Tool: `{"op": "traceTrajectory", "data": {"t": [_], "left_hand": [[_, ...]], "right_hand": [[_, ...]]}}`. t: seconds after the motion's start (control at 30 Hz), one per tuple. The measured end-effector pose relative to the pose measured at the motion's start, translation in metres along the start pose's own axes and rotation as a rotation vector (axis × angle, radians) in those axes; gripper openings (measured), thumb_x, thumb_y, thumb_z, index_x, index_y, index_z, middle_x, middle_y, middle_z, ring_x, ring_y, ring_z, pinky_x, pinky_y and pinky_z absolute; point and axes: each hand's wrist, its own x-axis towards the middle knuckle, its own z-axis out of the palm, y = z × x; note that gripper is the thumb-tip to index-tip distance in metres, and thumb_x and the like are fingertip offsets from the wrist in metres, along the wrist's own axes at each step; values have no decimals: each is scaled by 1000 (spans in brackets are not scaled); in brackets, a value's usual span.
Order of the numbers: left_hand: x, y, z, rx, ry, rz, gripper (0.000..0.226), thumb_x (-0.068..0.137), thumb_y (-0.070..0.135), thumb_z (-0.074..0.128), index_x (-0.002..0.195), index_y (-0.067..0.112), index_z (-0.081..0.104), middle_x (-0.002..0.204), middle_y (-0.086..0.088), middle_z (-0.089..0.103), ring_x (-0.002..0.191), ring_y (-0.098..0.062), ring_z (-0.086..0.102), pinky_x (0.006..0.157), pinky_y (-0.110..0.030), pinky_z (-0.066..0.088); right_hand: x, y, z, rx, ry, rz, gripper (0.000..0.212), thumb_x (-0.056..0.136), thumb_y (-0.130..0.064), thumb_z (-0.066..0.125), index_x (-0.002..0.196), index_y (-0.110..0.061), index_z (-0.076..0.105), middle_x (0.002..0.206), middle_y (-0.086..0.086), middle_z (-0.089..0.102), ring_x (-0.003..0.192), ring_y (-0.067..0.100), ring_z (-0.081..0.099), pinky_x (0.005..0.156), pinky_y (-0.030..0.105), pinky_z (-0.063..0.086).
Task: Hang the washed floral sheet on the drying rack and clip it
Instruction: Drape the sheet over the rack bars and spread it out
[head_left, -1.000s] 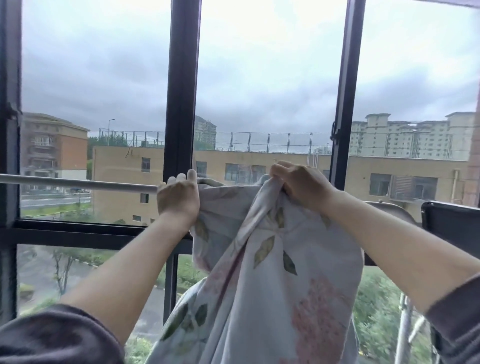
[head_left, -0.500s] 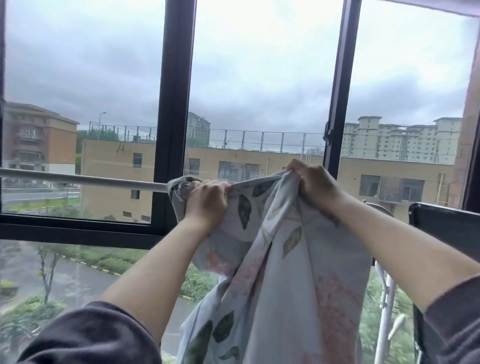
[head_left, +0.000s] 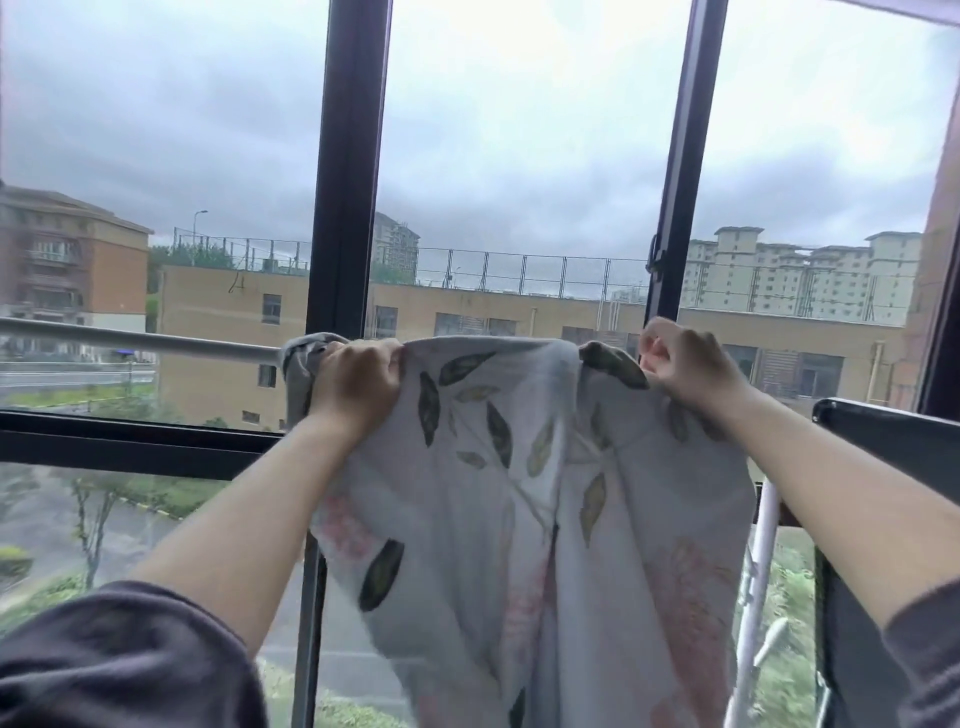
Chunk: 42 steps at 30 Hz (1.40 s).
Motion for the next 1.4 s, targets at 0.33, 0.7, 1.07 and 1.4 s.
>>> {"op": "traceTrajectory", "data": {"t": [0.33,0.7,1.07,1.4], "left_hand": [[3,55,12,66,-205,-7,35,93,42,31,104,19,55,107,-6,62,99,-25,55,99,-49,33],[6,77,25,-80,-89,30,14,88,5,45,79,10,55,84,-22,66,79,-38,62,61,-32,35],[-7,-35,-30,117,-22,-177,21,85,-2,40,97,-5,57,96,-35,60,89,-48,58,78,-47,44],[-7,89,15,33,-121,135,35,98,39,33,107,14,57,110,-7,63,100,-28,58,97,-44,32]], "right_hand": [[-28,20,11,-24,-194,67,31,95,-53,38,95,-30,57,85,-2,64,83,22,56,75,36,37],[-24,24,8,164,-11,261,16,93,-29,54,79,-28,63,94,5,69,93,27,60,79,36,47],[-35,15,13,59,-13,185,26,99,-32,40,77,-22,50,85,12,66,87,35,59,77,40,40],[-42,3,17,-70,70,209,28,101,-29,29,81,-17,45,99,17,65,86,32,54,78,37,24]]}}
